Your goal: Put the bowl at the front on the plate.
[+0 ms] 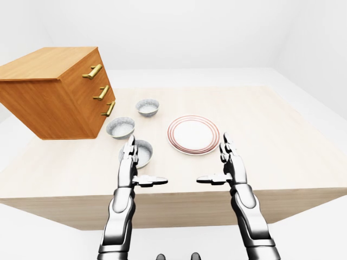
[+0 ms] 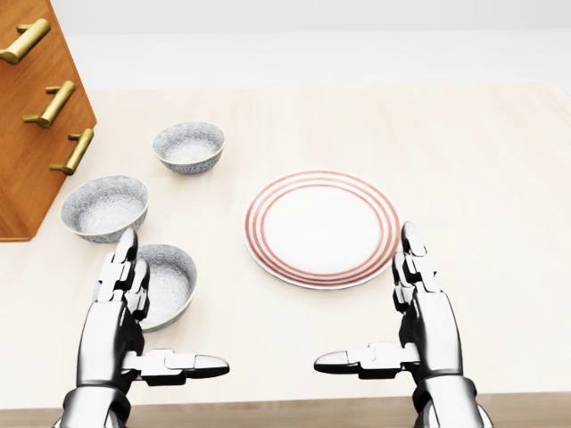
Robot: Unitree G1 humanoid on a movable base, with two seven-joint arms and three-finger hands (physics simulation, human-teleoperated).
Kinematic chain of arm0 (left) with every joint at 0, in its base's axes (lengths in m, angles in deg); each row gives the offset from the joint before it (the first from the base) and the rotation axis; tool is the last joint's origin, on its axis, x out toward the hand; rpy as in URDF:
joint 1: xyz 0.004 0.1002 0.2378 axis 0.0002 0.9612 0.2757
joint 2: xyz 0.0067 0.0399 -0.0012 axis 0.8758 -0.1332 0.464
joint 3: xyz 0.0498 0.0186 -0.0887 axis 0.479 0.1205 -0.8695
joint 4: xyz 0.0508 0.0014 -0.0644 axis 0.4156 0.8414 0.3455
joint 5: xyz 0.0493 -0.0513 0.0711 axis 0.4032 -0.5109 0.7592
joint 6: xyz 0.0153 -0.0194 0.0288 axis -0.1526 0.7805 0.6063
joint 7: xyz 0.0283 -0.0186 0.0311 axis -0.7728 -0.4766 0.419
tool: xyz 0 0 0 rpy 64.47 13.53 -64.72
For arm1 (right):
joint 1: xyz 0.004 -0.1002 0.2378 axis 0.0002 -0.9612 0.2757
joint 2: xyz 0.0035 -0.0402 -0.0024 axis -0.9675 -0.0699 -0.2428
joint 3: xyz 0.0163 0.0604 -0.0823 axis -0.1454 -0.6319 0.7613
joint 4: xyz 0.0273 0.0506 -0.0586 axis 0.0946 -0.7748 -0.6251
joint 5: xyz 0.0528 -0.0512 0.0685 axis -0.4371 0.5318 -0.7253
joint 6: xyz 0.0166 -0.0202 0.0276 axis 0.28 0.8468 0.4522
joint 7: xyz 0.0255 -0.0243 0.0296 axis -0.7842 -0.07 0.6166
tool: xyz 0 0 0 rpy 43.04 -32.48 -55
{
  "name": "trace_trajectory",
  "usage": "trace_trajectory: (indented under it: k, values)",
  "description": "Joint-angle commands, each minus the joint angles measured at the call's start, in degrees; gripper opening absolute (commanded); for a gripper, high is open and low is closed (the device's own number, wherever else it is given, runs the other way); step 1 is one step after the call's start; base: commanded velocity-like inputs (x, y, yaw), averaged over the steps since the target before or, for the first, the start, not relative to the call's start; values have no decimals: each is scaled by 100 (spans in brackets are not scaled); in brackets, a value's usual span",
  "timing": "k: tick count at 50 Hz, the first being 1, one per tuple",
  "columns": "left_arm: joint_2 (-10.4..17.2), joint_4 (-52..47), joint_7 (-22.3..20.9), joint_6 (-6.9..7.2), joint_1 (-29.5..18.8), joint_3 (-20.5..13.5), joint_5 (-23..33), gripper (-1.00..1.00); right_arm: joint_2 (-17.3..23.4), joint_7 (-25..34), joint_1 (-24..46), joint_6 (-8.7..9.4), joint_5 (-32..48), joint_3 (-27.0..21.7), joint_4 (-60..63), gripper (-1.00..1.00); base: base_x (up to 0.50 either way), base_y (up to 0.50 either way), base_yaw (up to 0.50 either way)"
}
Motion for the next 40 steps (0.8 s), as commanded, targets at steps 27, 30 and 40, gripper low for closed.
trace_trajectory:
  k: [27, 30, 40]
  values:
    - [149, -743, 1554, 505, -167, -990, -765, 100, 64, 78, 13, 16, -64, -137, -27, 100, 0, 0, 0]
    - [188, -829, 1946, 505, -146, -1160, -830, 100, 67, 66, 26, 42, -34, -130, -34, 100, 0, 0, 0]
    - [246, -1474, 2917, 505, 198, -2014, -1291, 100, 63, 58, 25, 46, -84, -155, -50, 100, 0, 0, 0]
